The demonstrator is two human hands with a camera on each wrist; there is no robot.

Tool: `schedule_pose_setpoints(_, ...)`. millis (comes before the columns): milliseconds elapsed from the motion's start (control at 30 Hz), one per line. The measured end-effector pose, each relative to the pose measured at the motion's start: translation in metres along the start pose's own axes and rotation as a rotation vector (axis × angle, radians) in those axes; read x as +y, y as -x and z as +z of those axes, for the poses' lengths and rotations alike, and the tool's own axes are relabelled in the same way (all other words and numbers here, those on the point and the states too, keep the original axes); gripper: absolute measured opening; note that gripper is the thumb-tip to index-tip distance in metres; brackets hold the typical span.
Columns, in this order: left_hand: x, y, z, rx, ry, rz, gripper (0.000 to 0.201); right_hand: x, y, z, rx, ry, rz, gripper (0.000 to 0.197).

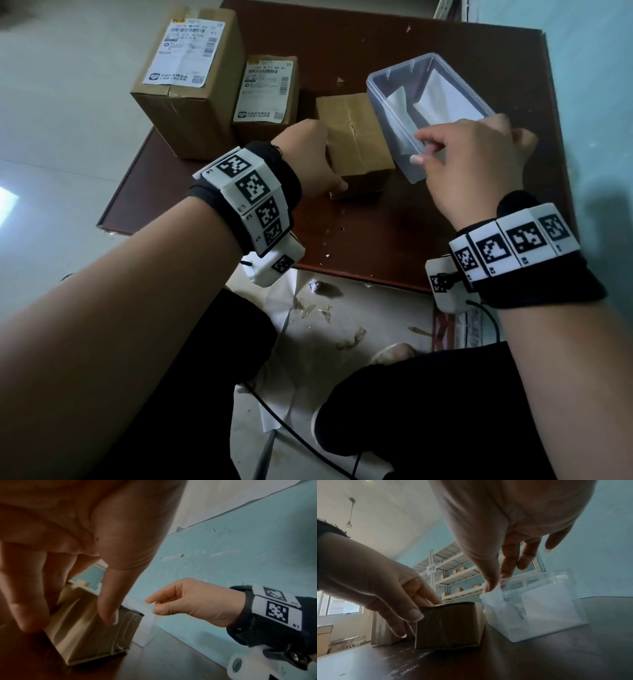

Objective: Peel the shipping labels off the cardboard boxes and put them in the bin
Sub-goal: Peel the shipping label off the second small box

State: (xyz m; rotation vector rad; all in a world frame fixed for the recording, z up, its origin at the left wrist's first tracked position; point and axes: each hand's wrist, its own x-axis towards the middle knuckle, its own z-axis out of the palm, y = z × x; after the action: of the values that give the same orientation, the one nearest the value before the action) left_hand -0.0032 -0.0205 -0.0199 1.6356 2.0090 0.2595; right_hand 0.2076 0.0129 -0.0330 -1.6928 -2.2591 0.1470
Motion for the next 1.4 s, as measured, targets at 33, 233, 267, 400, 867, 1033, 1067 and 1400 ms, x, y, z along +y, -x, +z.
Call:
schedule_pose_setpoints(33,0.0,-0.002,0.001,0.004,-0.002,0.0,0.064,0.0,0.0,0.0,0.003,-0.016,-0.017,0.027)
schedule_pose_setpoints(233,-0.002,-0.017,0.004,0.021,0.024,0.001,0.057,-0.003,0.002,0.004,-0.042,-0.1,-0.185,0.033)
schedule_pose_setpoints(267,-0.002,-0.019,0.004,0.025,0.029,0.013,0.055,-0.002,0.001,0.005,-0.035,-0.106,-0.19,0.033)
schedule_pose_setpoints(400,0.002,-0.027,0.002,0.032,0.042,0.051,0.055,0.002,0.0,0.008,-0.009,-0.174,-0.169,0.03)
schedule_pose_setpoints(867,0.011,-0.038,0.01,0.045,0.075,0.14,0.057,0.008,-0.009,0.007,0.147,-0.175,-0.057,0.035)
schedule_pose_setpoints(1033,0.004,-0.041,0.009,0.122,0.127,0.16,0.029,-0.031,0.011,0.017,-0.083,-0.418,-0.052,0.023)
schedule_pose_setpoints(1067,0.003,-0.04,0.01,0.131,0.123,0.155,0.033,-0.036,0.014,0.02,-0.136,-0.4,-0.032,0.026)
schedule_pose_setpoints(1400,-0.01,-0.027,0.013,0.152,0.27,0.039,0.099,-0.044,-0.005,0.034,-0.3,-0.326,0.266,0.044)
